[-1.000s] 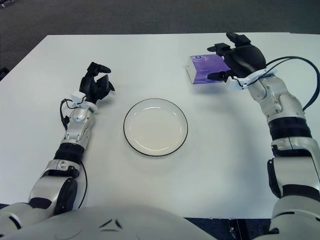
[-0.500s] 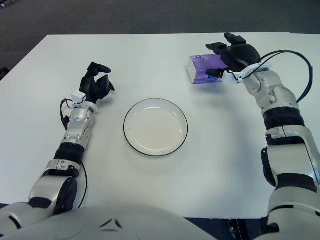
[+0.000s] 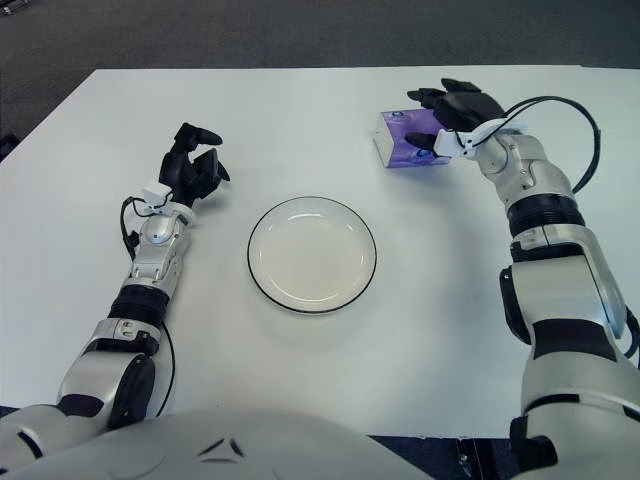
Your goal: Put the tissue paper into the plate.
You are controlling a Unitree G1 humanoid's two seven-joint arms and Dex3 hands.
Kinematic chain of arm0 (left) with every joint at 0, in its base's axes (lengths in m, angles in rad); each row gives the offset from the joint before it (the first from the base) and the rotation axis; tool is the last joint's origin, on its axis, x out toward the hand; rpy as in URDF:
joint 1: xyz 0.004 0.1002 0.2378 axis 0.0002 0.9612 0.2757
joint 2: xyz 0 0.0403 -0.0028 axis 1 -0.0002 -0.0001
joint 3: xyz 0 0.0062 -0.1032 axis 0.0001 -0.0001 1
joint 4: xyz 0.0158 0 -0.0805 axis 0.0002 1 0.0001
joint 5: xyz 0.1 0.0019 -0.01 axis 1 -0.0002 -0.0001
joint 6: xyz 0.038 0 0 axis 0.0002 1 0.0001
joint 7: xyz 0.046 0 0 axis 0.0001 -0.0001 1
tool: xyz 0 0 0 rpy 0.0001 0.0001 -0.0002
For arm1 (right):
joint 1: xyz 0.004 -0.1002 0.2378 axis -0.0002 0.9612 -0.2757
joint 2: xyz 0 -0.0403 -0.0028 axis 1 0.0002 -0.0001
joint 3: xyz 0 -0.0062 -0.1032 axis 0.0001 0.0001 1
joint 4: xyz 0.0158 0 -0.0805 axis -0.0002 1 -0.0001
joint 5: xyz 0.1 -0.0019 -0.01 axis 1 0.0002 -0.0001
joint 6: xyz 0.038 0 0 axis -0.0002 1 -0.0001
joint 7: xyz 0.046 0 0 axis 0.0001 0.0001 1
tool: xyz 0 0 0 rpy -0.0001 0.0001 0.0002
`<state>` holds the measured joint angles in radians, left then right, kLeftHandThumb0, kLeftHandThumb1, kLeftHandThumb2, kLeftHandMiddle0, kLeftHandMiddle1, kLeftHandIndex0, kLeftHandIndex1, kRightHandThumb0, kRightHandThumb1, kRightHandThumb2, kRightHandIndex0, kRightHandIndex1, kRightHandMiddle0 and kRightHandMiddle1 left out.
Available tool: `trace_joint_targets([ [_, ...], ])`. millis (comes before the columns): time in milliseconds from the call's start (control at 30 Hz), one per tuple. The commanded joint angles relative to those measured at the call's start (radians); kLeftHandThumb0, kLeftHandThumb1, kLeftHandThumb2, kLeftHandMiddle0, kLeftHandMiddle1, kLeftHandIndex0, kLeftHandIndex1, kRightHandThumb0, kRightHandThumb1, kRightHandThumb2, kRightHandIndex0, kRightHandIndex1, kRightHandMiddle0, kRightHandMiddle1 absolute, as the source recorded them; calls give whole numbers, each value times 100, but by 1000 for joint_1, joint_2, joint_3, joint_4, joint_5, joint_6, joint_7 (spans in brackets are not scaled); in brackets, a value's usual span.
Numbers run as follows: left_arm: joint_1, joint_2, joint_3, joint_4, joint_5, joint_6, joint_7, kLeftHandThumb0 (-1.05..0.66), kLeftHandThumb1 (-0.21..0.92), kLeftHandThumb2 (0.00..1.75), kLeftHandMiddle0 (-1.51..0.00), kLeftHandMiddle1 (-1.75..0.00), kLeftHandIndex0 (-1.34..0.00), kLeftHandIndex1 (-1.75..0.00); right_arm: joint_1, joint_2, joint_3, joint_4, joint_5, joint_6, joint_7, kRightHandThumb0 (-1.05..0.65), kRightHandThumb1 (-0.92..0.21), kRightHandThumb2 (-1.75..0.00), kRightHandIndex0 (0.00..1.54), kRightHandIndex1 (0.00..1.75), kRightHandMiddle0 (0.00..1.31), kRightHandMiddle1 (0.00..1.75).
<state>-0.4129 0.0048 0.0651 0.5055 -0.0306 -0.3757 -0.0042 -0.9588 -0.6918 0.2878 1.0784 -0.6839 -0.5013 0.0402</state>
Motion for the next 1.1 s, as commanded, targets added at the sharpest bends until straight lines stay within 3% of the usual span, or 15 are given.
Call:
trace_joint_targets([
  [0,159,-37,-5,57,-2,-5,9,-37,75,74,-83,-175,-31,-175,-55,37,15,76,31,2,67,-95,-92,-92,19,0,23,2],
  [400,174,-40,-8,36,0,-2,13,-37,74,75,-84,-175,-31,-175,-64,77,-9,151,103,35,167,-95,-92,-93,13,0,16,0],
  [1067,181,-40,-10,15,4,4,20,-37,74,76,-84,-175,-31,-175,20,85,2,201,153,2,207,-96,-92,-91,10,0,13,0],
])
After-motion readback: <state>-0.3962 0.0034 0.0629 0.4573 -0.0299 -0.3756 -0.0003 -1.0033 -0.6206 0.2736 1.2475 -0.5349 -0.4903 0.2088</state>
